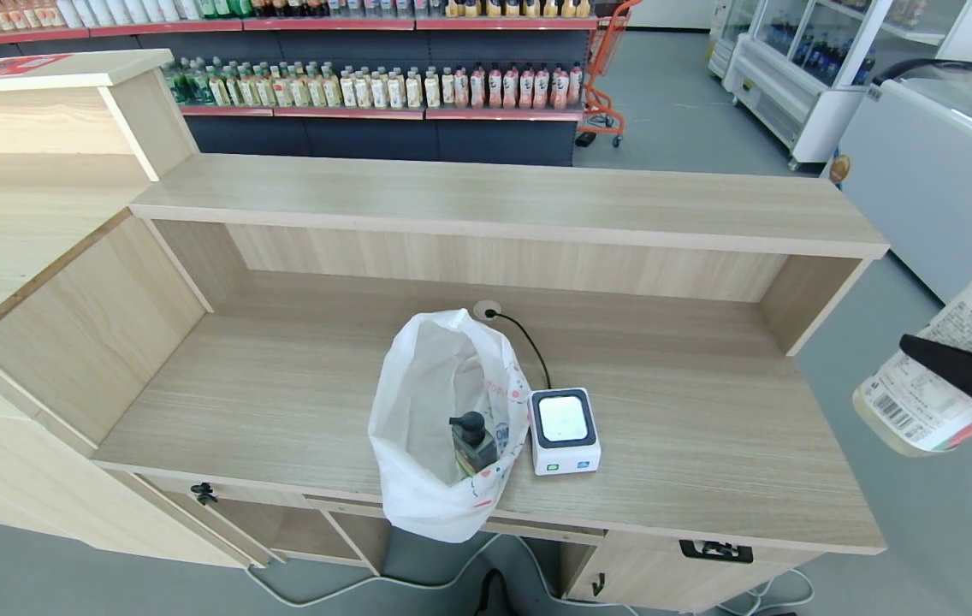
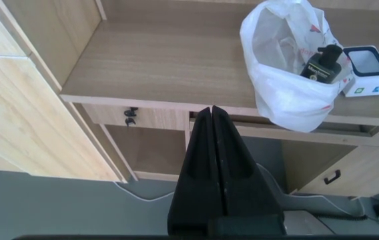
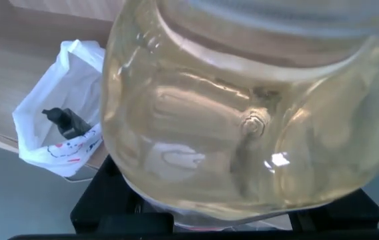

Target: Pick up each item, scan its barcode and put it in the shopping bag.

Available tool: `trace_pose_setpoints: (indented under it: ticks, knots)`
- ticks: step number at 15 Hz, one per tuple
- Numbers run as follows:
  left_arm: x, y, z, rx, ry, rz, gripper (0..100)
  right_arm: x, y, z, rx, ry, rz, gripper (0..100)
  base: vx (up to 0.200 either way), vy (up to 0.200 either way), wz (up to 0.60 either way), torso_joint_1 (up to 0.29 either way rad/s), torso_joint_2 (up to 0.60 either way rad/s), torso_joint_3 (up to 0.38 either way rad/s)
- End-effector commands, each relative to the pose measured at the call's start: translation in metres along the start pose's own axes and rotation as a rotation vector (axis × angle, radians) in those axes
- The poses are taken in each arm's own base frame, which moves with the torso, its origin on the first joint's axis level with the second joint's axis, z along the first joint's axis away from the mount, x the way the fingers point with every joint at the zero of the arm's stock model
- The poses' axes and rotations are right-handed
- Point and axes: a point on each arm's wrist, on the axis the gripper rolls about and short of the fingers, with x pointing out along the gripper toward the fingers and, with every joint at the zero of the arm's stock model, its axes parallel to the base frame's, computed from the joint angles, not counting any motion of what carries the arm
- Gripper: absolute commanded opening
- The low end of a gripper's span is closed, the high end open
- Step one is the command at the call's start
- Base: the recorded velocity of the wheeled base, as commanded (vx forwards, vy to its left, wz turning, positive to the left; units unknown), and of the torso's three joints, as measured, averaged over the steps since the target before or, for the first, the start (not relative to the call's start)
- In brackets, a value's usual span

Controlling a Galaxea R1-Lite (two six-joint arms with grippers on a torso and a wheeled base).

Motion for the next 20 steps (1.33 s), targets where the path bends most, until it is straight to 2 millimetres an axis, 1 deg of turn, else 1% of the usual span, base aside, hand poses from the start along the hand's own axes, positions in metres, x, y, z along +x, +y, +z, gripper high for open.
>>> trace_pose_setpoints:
  ticks: [1,7,11,13,14,15,16,17,20]
  knots:
    - [0.000,0.000,0.000,0.000,0.001,0.001,0,0.005,-0.001,-0.002,0.004,0.015,0.002,0,0.000,0.200,0.00,0.002,0.01,0.002]
    - [0.000,0.000,0.000,0.000,0.001,0.001,0,0.026,-0.005,-0.001,0.011,0.053,0.007,0,0.000,0.200,0.00,0.007,0.00,0.002]
    - [0.000,0.000,0.000,0.000,0.001,0.000,0,0.053,-0.010,-0.001,0.016,0.077,0.008,0,0.000,0.200,0.00,0.002,0.00,-0.001]
    - [0.000,0.000,0.000,-0.002,0.001,0.001,0,0.077,-0.014,-0.008,0.010,0.063,0.007,0,0.000,0.000,0.00,0.000,0.00,0.000]
    - [0.000,0.000,0.000,0.000,0.001,0.000,0,0.084,-0.014,-0.011,0.010,0.065,0.009,0,0.000,0.000,0.00,0.000,0.00,0.000]
    - [0.000,0.000,0.000,-0.002,0.003,0.001,0,0.102,-0.016,-0.020,0.007,0.077,0.017,0,0.000,0.000,0.00,0.000,0.00,0.000]
    - [0.000,0.000,0.000,-0.002,0.000,0.001,0,0.107,-0.015,-0.023,0.008,0.084,0.022,0,0.000,0.000,0.00,0.000,0.00,0.000]
    - [0.000,0.000,0.000,0.000,0.001,0.001,0,0.126,-0.008,-0.031,0.004,0.095,0.059,0,0.000,0.000,0.00,0.000,0.00,0.000]
    - [0.000,0.000,0.000,0.000,0.001,0.001,0,0.160,0.005,-0.049,-0.008,0.069,0.118,0,0.000,0.000,0.00,0.000,0.00,0.000]
